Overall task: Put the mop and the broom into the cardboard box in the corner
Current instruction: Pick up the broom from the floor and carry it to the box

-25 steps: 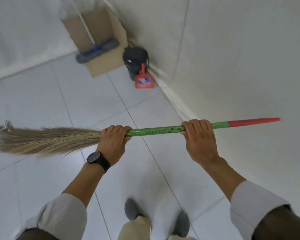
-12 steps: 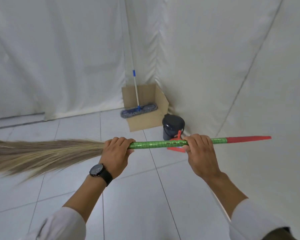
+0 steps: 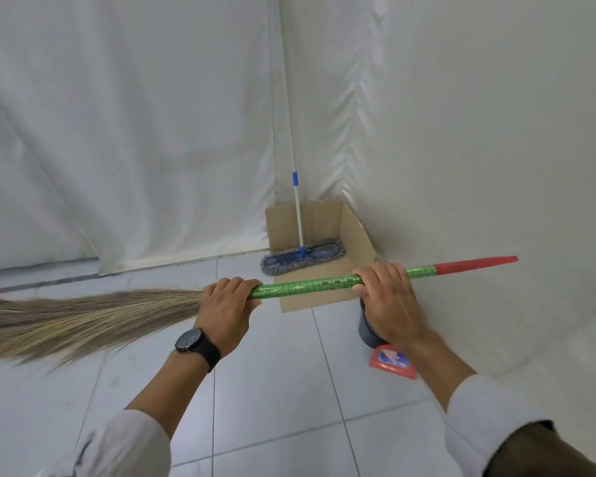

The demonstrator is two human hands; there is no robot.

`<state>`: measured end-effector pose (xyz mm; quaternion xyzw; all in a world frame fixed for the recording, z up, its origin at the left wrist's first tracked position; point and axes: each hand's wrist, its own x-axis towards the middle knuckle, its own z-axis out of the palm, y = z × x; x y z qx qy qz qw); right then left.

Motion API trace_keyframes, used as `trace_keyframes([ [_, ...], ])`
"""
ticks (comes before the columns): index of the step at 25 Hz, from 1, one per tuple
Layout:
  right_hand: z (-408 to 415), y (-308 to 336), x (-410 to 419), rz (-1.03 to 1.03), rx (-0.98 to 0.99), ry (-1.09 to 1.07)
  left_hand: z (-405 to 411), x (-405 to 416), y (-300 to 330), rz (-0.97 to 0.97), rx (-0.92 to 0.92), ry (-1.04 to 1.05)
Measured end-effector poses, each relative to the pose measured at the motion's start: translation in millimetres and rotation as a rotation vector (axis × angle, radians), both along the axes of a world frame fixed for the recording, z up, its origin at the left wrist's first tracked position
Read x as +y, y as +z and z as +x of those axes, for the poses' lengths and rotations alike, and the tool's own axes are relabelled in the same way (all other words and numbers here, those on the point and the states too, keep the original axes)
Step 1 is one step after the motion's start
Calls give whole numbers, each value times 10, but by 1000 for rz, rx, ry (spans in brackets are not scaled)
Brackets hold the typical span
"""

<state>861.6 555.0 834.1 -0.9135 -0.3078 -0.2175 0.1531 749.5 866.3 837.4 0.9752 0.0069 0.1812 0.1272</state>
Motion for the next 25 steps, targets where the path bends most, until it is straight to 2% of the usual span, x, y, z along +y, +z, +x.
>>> trace_keyframes([
  [3,1010,-96,550,-13,14,37,890,521,-64,2,9,32],
  [6,2114,-387,1161,-33,26,62,1937,1116,-400,-7,38,54],
  [10,3610,-973,1940,-116,69,67,3435,1897,-1087,-45,98,57],
  [15,5342,-2037,2734,-204,238,31,5185,2644,-2204,-106,225,59],
  [19,6554,-3531,3144,-239,327,30,6344,3006,-3687,-134,303,87],
  [22,7217,-5148,3329,-216,370,70,7005,3191,-5262,-132,346,86],
  [25,7536,-6627,3353,-206,453,78,7365,3240,-6715,-164,415,82],
])
